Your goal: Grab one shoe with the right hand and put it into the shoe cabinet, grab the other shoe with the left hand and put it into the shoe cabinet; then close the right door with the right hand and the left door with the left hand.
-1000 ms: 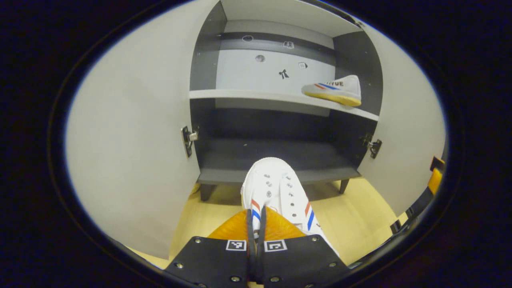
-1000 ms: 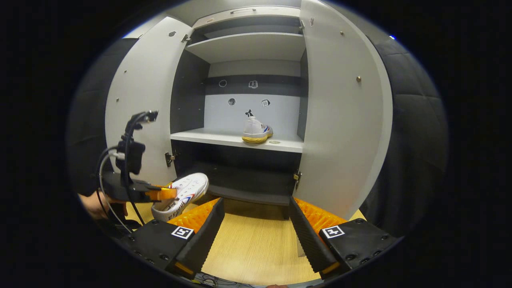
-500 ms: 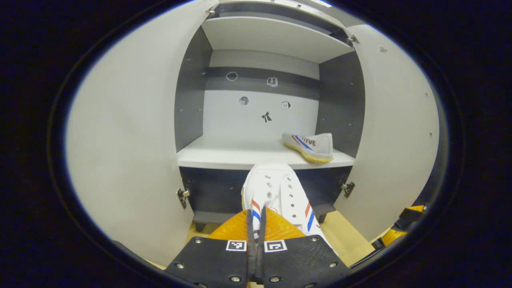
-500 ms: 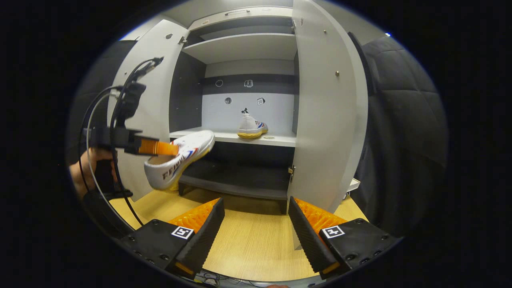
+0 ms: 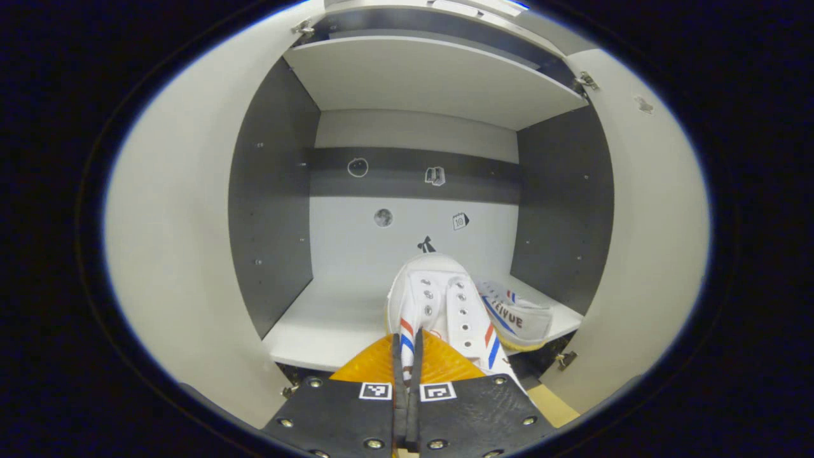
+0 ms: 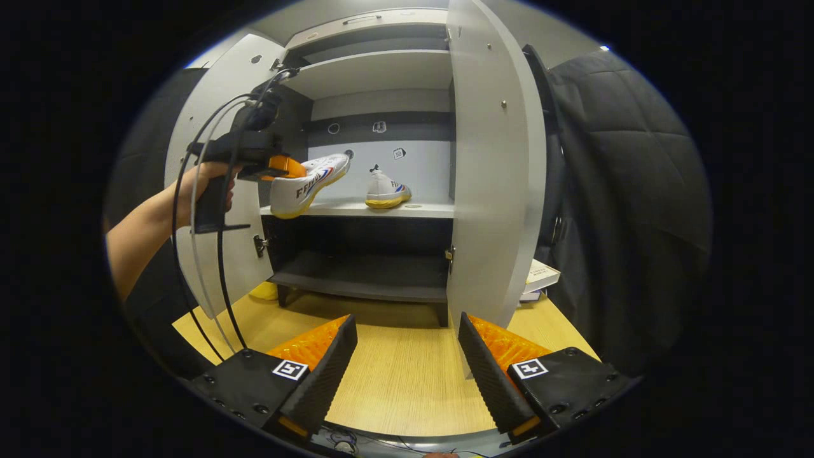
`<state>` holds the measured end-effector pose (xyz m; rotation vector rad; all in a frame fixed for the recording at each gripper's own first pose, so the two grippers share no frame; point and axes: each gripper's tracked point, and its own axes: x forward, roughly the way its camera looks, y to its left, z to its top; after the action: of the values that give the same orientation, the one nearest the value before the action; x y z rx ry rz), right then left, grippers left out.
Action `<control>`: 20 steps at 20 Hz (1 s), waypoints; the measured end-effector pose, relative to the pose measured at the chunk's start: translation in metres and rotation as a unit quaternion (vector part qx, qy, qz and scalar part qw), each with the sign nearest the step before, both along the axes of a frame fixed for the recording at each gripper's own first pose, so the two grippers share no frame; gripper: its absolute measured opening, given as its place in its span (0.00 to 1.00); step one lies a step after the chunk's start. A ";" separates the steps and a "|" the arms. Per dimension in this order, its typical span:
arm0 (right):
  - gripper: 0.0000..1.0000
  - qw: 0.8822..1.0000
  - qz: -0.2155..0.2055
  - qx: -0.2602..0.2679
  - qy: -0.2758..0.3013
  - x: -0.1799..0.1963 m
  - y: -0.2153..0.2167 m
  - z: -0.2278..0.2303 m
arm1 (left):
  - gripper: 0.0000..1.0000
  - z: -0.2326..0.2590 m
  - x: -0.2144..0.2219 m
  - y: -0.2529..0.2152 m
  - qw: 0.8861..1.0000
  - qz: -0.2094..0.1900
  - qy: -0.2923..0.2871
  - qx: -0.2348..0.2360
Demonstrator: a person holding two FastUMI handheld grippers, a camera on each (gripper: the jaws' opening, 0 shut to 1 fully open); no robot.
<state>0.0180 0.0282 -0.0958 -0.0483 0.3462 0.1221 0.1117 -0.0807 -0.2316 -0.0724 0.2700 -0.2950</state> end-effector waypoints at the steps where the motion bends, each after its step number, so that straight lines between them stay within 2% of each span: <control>1: 1.00 1.000 -0.005 0.000 0.001 -0.001 -0.001 0.000 | 0.00 0.000 0.001 0.000 1.000 0.000 0.000 -0.001; 4: 0.97 1.000 -0.017 -0.002 0.001 -0.003 -0.006 0.000 | 0.01 0.001 0.001 0.001 1.000 0.004 0.005 -0.004; 5: 1.00 1.000 -0.020 -0.004 0.001 -0.003 -0.006 0.001 | 0.00 0.002 0.000 0.002 1.000 0.006 0.005 0.001; 6: 0.97 1.000 -0.023 -0.006 0.002 -0.004 -0.008 0.000 | 0.01 0.002 0.000 0.002 1.000 0.009 0.006 0.007; 7: 1.00 1.000 -0.025 -0.006 0.003 -0.005 -0.009 -0.001 | 0.00 0.002 -0.001 0.001 1.000 0.009 0.008 0.014; 9: 0.97 1.000 -0.028 -0.006 0.008 -0.006 -0.012 -0.003 | 0.01 -0.001 -0.001 0.001 1.000 0.009 0.019 0.021; 13: 1.00 0.999 -0.029 -0.009 0.015 -0.007 -0.014 -0.004 | 0.01 -0.001 0.000 0.001 0.998 0.010 0.048 0.029; 17: 1.00 1.000 -0.023 -0.004 0.014 -0.007 -0.013 -0.001 | 0.02 -0.001 -0.001 -0.003 0.999 0.003 0.043 0.027; 18: 1.00 1.000 -0.019 0.000 0.011 -0.008 -0.012 0.000 | 0.09 0.008 0.006 0.003 0.999 0.016 0.022 0.030; 19: 1.00 1.000 -0.015 0.001 0.008 -0.007 -0.011 0.002 | 0.28 0.026 0.005 0.012 0.999 0.033 -0.004 0.039; 20: 1.00 1.000 -0.011 0.002 0.004 -0.008 -0.011 0.005 | 0.35 0.037 0.004 0.017 0.998 0.042 -0.018 0.051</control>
<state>0.0101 0.0170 -0.0912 -0.0400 0.3541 0.1013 0.1158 -0.0640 -0.1947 0.0226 0.2461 -0.1989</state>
